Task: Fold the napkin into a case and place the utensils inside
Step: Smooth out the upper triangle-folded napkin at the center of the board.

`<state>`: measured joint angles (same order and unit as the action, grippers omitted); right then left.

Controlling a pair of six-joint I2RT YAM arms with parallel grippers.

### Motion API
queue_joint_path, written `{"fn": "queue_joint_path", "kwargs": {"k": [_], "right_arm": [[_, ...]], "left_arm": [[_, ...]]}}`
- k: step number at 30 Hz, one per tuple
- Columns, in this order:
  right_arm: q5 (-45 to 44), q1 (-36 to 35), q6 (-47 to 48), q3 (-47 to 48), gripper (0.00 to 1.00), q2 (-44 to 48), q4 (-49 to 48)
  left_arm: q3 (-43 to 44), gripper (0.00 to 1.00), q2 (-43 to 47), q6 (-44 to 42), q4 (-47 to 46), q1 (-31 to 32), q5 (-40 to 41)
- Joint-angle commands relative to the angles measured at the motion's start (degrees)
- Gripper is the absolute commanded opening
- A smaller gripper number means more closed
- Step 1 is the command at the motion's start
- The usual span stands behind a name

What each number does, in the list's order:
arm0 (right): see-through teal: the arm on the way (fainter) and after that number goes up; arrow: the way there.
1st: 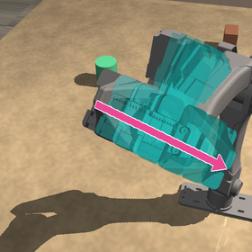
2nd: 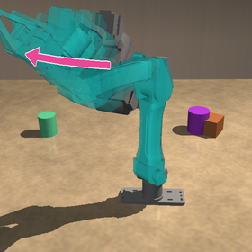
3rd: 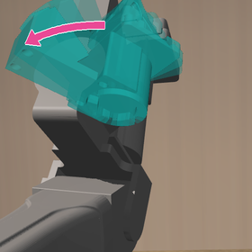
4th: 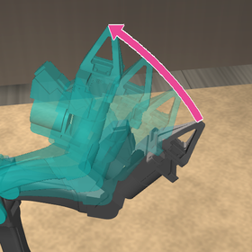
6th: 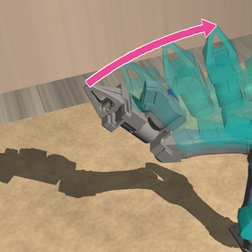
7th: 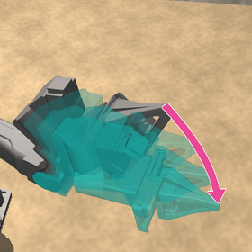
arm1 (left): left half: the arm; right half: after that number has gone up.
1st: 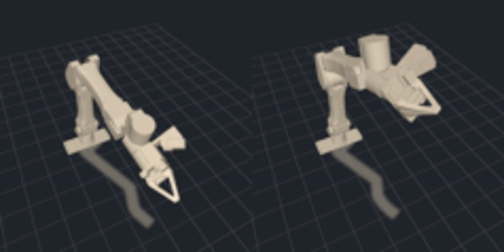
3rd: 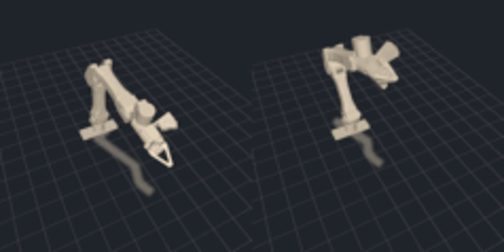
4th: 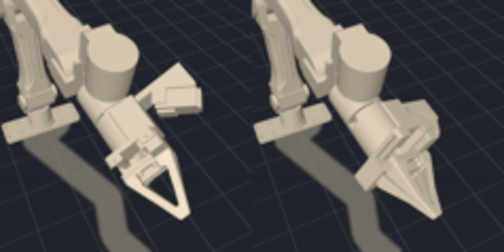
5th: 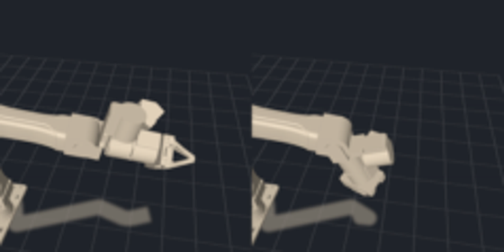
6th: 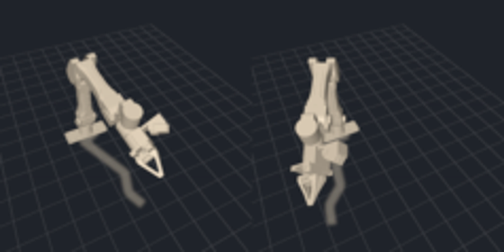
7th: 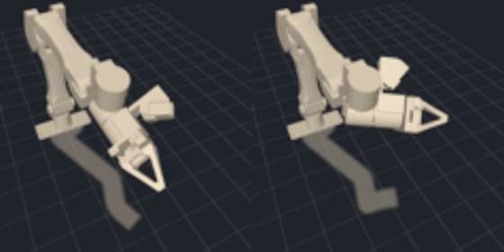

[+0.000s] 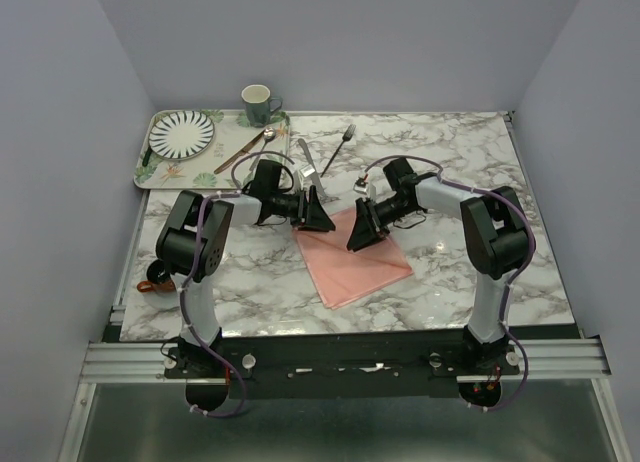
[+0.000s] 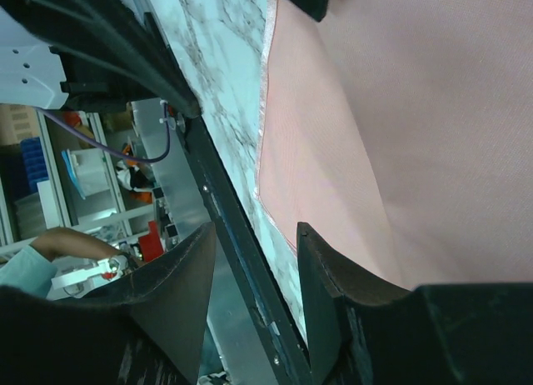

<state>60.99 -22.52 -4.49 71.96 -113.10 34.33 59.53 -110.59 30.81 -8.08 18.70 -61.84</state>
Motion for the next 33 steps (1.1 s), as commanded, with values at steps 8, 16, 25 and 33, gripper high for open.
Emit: {"fn": "queue_joint_path", "kwargs": {"k": [8,16,25,33], "right_arm": [[3.5,-0.9,-0.2,0.5,0.53,-1.5,-0.8],[3.8,-1.7,-1.4,1.4,0.53,-3.5,-1.3],[5.8,-0.4,-1.2,-4.7,0.53,-5.7,-1.7],[7.2,3.4,0.8,-9.7,0.53,-5.5,-1.5]], "left_arm": [[2.3,0.65,-7.4,2.9,-5.4,-0.5,3.0],[2.9,0.63,-10.3,3.3,-6.0,-0.5,4.3],[2.4,0.62,-11.2,1.4,-4.1,-0.7,4.9],[2.7,0.61,-11.9,0.1,-2.4,-1.6,5.9]]}}
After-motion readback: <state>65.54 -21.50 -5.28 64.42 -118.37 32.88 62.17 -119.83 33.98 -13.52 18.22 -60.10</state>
